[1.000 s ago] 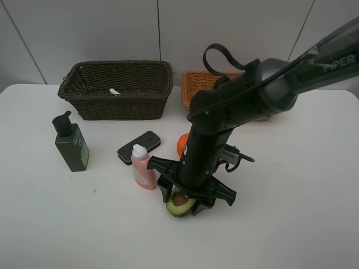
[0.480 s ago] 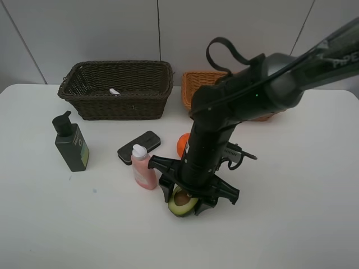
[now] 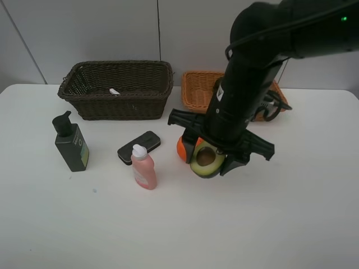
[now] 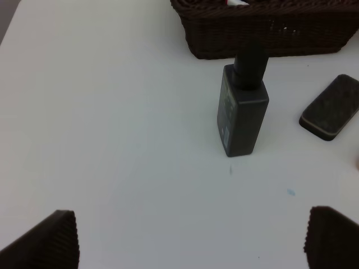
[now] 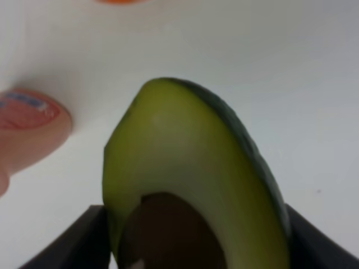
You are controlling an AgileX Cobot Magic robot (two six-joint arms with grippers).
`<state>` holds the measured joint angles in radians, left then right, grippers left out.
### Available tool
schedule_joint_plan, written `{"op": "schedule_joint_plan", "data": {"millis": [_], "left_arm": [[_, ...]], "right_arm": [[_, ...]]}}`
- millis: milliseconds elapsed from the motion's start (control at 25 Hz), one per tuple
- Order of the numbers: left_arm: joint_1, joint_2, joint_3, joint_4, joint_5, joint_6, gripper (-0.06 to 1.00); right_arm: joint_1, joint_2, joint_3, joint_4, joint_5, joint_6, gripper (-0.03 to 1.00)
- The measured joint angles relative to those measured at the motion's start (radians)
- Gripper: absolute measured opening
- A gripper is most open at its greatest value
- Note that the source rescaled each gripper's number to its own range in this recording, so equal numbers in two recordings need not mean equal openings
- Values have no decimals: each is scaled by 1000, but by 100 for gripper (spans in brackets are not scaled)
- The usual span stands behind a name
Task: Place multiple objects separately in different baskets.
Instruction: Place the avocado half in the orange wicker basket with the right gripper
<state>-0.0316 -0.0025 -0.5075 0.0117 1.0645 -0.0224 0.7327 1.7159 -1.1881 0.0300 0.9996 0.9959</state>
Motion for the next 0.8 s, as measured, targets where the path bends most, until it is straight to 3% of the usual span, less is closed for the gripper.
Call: {"op": "schedule_joint_plan", "data": {"millis": [160, 320, 600, 800], "left_arm": [[0, 0, 0, 0, 0, 0, 100], [0, 0, 0, 0, 0, 0, 100], [0, 0, 0, 0, 0, 0, 100], [0, 0, 0, 0, 0, 0, 100]], "right_arm": [[-68, -7, -148, -110, 108, -84, 66], [-166, -7, -249, -155, 117, -173, 66], [-355, 94, -343, -182, 26, -374, 66], [-421, 237, -418, -185, -80, -493, 66]]}}
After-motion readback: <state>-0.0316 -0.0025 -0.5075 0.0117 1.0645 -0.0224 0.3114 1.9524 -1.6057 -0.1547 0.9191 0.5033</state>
